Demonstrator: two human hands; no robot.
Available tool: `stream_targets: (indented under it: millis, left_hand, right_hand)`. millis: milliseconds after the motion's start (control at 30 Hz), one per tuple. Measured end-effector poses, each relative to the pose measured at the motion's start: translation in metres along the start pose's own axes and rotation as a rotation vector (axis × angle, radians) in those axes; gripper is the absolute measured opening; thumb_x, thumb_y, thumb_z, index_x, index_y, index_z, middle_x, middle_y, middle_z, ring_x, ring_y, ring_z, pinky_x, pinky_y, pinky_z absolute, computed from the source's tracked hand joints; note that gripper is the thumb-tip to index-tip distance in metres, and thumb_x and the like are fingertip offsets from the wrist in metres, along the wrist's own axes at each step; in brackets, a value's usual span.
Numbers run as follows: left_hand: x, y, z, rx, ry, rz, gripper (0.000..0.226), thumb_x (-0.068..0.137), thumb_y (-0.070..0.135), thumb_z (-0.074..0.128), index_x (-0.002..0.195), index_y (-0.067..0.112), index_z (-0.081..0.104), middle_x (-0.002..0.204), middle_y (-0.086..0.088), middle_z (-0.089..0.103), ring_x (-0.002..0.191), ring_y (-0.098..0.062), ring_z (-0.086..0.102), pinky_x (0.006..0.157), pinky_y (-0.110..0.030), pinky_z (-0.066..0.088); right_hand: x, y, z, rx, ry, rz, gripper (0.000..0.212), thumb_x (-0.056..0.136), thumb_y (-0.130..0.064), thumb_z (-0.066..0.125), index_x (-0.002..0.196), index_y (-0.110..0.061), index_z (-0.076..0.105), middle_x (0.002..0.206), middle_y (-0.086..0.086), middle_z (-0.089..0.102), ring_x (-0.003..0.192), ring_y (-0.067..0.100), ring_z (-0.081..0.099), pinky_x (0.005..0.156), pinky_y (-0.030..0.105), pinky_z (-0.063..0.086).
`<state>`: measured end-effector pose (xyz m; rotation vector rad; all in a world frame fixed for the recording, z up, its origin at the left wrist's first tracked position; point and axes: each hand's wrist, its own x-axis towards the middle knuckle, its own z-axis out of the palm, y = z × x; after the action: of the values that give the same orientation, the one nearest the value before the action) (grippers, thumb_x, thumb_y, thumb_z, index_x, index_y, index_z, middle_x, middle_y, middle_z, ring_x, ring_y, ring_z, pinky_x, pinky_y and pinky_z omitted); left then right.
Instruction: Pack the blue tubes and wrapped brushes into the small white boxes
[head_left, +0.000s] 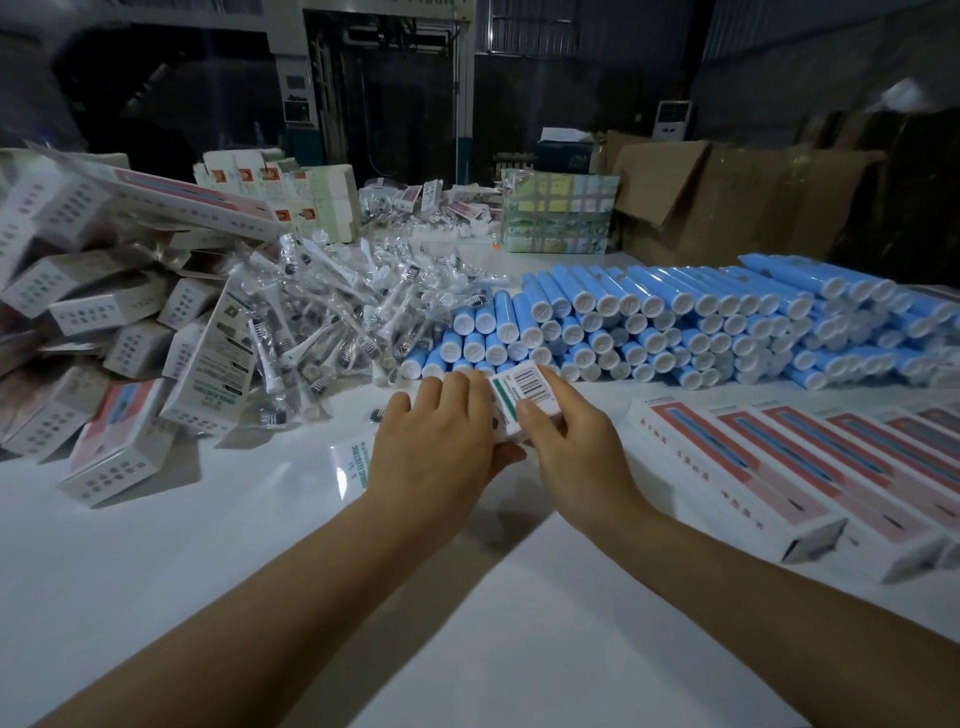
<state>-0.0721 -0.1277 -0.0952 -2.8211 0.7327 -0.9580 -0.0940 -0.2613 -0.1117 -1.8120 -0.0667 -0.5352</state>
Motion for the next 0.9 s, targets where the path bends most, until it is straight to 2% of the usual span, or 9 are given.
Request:
stream_targets:
  millis: [100,200,267,333,400,533,667,800,900]
  left_hand:
    - [0.010,-0.005,-0.004,-0.161,0.002,-0.060,0.079,0.079,0.071,0.016,0.130,0.015,0.038,0.120,-0.001,0.050,0.105,-0.021,0.051,0.077,-0.031,0.038]
    - [0.022,-0.011,-0.018,-0.885,0.151,-0.147,0.049,0.088,0.062,0.035,0.111,0.023,0.051,0.098,0.006,0.058,0.087,-0.011,0.057,0.067,-0.026,0.044]
    - [0.022,-0.012,-0.027,-1.466,0.213,-0.303,0.039,0.092,0.059,0.038,0.095,0.024,0.055,0.078,0.012,0.065,0.071,0.000,0.061,0.060,-0.017,0.048]
    - [0.022,-0.011,-0.028,-1.963,0.115,-0.559,0.049,0.085,0.059,0.039,0.099,0.016,0.057,0.078,0.009,0.073,0.073,-0.009,0.070,0.056,-0.024,0.055]
    - [0.021,-0.013,-0.024,-2.199,0.025,-0.754,0.050,0.088,0.057,0.037,0.102,0.015,0.059,0.086,-0.005,0.075,0.079,-0.020,0.072,0.056,-0.032,0.057]
    - [0.019,-0.015,-0.012,-2.197,-0.025,-0.859,0.047,0.095,0.055,0.033,0.103,0.018,0.061,0.090,-0.004,0.075,0.083,-0.019,0.072,0.060,-0.031,0.059]
    - [0.014,-0.018,0.002,-1.926,0.078,-0.835,0.041,0.099,0.051,0.029,0.098,0.025,0.061,0.080,0.006,0.073,0.078,-0.010,0.070,0.063,-0.024,0.055]
    - [0.013,-0.028,0.013,-1.755,0.058,-0.969,0.034,0.101,0.042,0.035,0.095,0.018,0.058,0.088,-0.005,0.062,0.069,-0.014,0.061,0.062,-0.028,0.049]
    - [0.012,-0.029,0.015,-1.762,0.023,-0.993,0.026,0.100,0.040,0.042,0.092,0.020,0.056,0.082,-0.003,0.065,0.058,-0.012,0.063,0.066,-0.035,0.046]
  right_hand:
    - [0.006,-0.010,-0.003,0.214,-0.045,-0.005,0.032,0.097,-0.027,0.051,0.120,-0.048,0.047,0.095,-0.029,0.067,0.097,0.001,0.065,0.090,0.034,0.054]
    - [0.005,-0.018,-0.002,0.321,-0.063,-0.068,0.047,0.088,-0.042,0.056,0.130,-0.047,0.036,0.115,-0.023,0.060,0.105,0.000,0.060,0.088,0.027,0.051]
    - [-0.003,-0.020,0.000,0.152,-0.141,-0.116,0.053,0.081,-0.050,0.053,0.129,-0.055,0.031,0.123,-0.020,0.050,0.107,-0.005,0.053,0.086,0.023,0.049]
    - [-0.008,-0.022,0.004,-0.045,-0.222,-0.161,0.062,0.079,-0.055,0.055,0.135,-0.055,0.029,0.124,-0.020,0.044,0.111,-0.007,0.048,0.089,0.021,0.050]
    - [-0.009,-0.020,0.009,-0.160,-0.237,-0.189,0.067,0.081,-0.051,0.059,0.142,-0.047,0.031,0.119,-0.015,0.042,0.114,-0.003,0.047,0.094,0.025,0.050]
    - [-0.008,-0.015,0.014,-0.229,-0.234,-0.194,0.064,0.090,-0.038,0.061,0.145,-0.042,0.030,0.115,-0.012,0.039,0.116,0.003,0.044,0.096,0.029,0.050]
    - [-0.005,-0.017,0.004,-0.322,-0.210,-0.198,0.061,0.092,-0.036,0.060,0.145,-0.042,0.032,0.114,-0.012,0.033,0.117,0.004,0.040,0.096,0.029,0.051]
    - [-0.009,-0.034,-0.023,-0.717,-0.190,-0.363,0.058,0.092,-0.043,0.053,0.142,-0.042,0.025,0.100,-0.010,0.025,0.097,0.011,0.040,0.073,0.016,0.042]
    - [-0.027,-0.036,-0.049,-1.002,-0.214,-0.252,0.056,0.092,-0.048,0.039,0.141,-0.041,0.014,0.096,-0.006,0.023,0.088,0.015,0.031,0.074,0.028,0.034]
